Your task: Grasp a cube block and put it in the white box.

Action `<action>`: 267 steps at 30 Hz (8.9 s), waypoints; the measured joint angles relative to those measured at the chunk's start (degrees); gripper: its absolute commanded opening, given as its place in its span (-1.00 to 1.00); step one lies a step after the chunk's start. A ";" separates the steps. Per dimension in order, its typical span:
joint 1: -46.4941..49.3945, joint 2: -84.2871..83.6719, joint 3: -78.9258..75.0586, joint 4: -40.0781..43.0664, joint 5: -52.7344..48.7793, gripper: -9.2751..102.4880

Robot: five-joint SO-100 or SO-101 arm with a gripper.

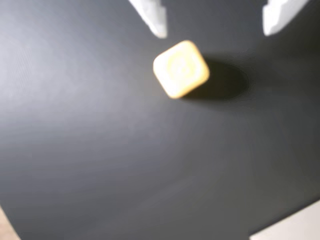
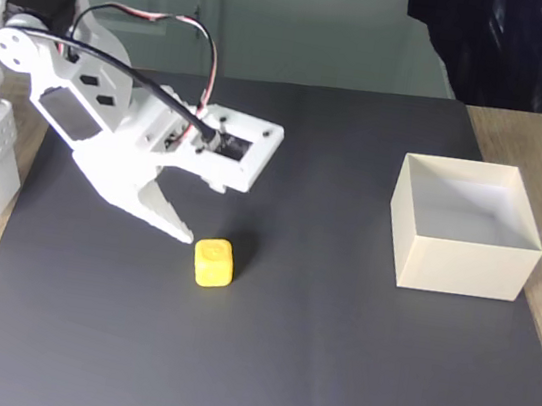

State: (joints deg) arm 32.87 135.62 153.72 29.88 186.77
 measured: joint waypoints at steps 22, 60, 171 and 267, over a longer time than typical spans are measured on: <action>2.46 -16.00 -3.78 -8.35 -0.26 -0.30; 0.09 -27.77 -8.35 -10.72 -0.97 -0.37; -10.63 -80.33 -92.02 -12.22 -1.32 -0.30; -11.69 51.77 26.19 10.72 -3.96 -0.84</action>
State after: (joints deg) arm 21.18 187.38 179.91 40.61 182.81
